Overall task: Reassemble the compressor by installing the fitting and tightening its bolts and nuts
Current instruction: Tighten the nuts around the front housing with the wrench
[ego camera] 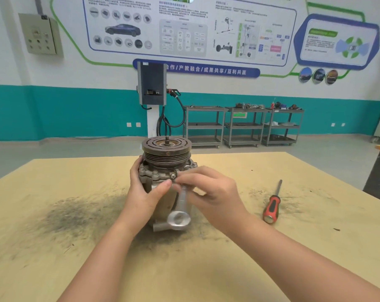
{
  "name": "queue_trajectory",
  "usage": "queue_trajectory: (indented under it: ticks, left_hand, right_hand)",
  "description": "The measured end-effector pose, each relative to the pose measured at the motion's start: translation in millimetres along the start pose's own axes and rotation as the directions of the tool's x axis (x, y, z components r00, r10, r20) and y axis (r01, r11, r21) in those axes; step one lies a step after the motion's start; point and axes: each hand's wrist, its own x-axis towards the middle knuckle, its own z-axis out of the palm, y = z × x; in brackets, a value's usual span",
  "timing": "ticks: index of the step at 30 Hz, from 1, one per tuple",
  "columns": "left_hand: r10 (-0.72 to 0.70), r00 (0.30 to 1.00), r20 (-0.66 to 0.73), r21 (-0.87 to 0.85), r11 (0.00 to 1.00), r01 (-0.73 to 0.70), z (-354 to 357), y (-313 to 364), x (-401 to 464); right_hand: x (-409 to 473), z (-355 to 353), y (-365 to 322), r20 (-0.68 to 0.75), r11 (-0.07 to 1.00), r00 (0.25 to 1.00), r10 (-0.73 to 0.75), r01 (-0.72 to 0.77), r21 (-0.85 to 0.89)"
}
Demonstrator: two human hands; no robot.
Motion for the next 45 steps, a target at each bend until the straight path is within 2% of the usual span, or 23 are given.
queue_trajectory:
  ticks: [3, 5, 8, 10, 11, 12, 14, 16, 17, 20, 25, 29, 31, 33, 36, 38, 39, 40, 42, 43, 45]
  left_hand:
    - [-0.014, 0.999, -0.049, -0.083, 0.997, 0.010, 3.9, -4.7, 0.2]
    - [-0.016, 0.999, -0.044, -0.053, 0.999, 0.014, 2.4, -4.9, 0.6]
    - [-0.019, 0.998, -0.053, -0.002, 1.000, 0.019, -2.6, -4.9, 0.4]
    - [-0.026, 0.999, -0.044, 0.021, 0.999, 0.027, -3.6, -3.8, -0.5]
    - [-0.025, 0.999, -0.038, 0.028, 0.999, 0.026, -3.9, -3.6, -0.8]
    - [-0.024, 0.999, -0.033, 0.035, 0.999, 0.025, -3.9, -3.9, -1.2]
    - [-0.015, 0.999, -0.037, 0.046, 0.999, 0.017, -4.6, -3.7, -0.9]
    - [0.004, 0.999, -0.040, 0.059, 0.998, -0.002, -5.4, -2.5, -0.1]
    - [0.010, 0.999, -0.042, 0.069, 0.998, -0.007, -5.6, -2.0, 0.2]
    - [-0.006, 0.999, -0.050, 0.089, 0.996, 0.011, -6.2, -1.0, 0.4]
    - [0.005, 0.999, -0.045, 0.100, 0.995, 0.000, -4.7, -0.4, 0.7]
    - [-0.002, 0.999, -0.049, 0.092, 0.996, 0.007, -3.5, -0.2, 0.3]
    - [0.004, 0.999, -0.044, 0.084, 0.996, 0.000, -3.8, -1.6, 1.2]
    - [0.013, 0.999, -0.039, 0.078, 0.997, -0.010, -4.0, -3.0, 1.9]
    - [0.019, 0.999, -0.037, 0.064, 0.998, -0.017, -4.0, -3.3, 1.4]
    - [0.014, 0.999, -0.031, 0.056, 0.998, -0.013, -4.3, -2.8, 0.9]
    - [0.017, 1.000, -0.026, 0.051, 0.999, -0.016, -4.0, -2.9, 0.7]
    - [0.020, 1.000, -0.024, 0.046, 0.999, -0.019, -3.5, -3.1, 0.9]
    - [0.020, 0.999, -0.026, 0.028, 0.999, -0.019, -1.9, -4.3, 0.8]
    - [0.021, 0.999, -0.029, 0.015, 1.000, -0.020, -1.5, -5.6, 1.0]
    - [0.027, 0.999, -0.028, -0.007, 1.000, -0.027, -1.5, -7.8, 1.9]
  right_hand:
    - [16.8, 17.6, -10.3, 0.092, 0.984, 0.994, -0.059, 0.073, -0.160]
    - [26.6, 19.9, -13.0, 0.073, 0.971, 0.992, -0.099, 0.112, -0.209]
    - [33.5, 7.4, -9.5, -0.134, 0.995, 0.990, -0.049, 0.036, -0.096]
    - [34.1, -1.9, -7.1, -0.303, 0.981, 0.935, 0.186, -0.161, 0.105]
    - [35.3, -4.5, -4.4, -0.350, 0.922, 0.866, 0.356, -0.266, 0.281]
    - [37.2, -6.1, 0.4, -0.363, 0.812, 0.766, 0.531, -0.337, 0.477]
    - [39.7, -10.3, 13.4, -0.245, 0.489, 0.539, 0.806, -0.372, 0.789]
    - [38.1, -11.0, 24.5, -0.065, 0.198, 0.390, 0.918, -0.310, 0.930]
    - [36.8, -9.7, 28.2, -0.005, 0.117, 0.357, 0.934, -0.291, 0.949]
    - [32.2, -2.7, 36.1, 0.073, 0.047, 0.339, 0.938, -0.332, 0.942]
    - [36.2, 0.5, 48.8, 0.170, -0.002, 0.399, 0.901, -0.388, 0.922]
    - [41.3, 3.6, 60.2, 0.314, -0.127, 0.333, 0.889, -0.480, 0.868]
    - [37.8, 9.8, 62.7, 0.317, -0.164, 0.313, 0.895, -0.430, 0.888]
    - [30.8, 13.9, 60.1, 0.263, -0.149, 0.313, 0.913, -0.345, 0.927]
    - [20.1, 12.3, 50.2, 0.163, -0.069, 0.325, 0.932, -0.281, 0.957]
    - [11.9, 9.0, 40.3, 0.063, 0.041, 0.389, 0.919, -0.254, 0.966]
    - [6.2, 8.6, 33.9, -0.026, 0.157, 0.455, 0.890, -0.254, 0.954]
    - [-0.1, 8.8, 26.6, -0.139, 0.328, 0.541, 0.830, -0.270, 0.905]
    - [-7.6, 13.0, 11.7, -0.333, 0.709, 0.728, 0.599, -0.290, 0.642]
    - [-7.6, 17.0, 6.3, -0.365, 0.834, 0.804, 0.469, -0.269, 0.481]
    - [-2.4, 24.9, 1.0, -0.367, 0.950, 0.887, 0.282, -0.205, 0.235]
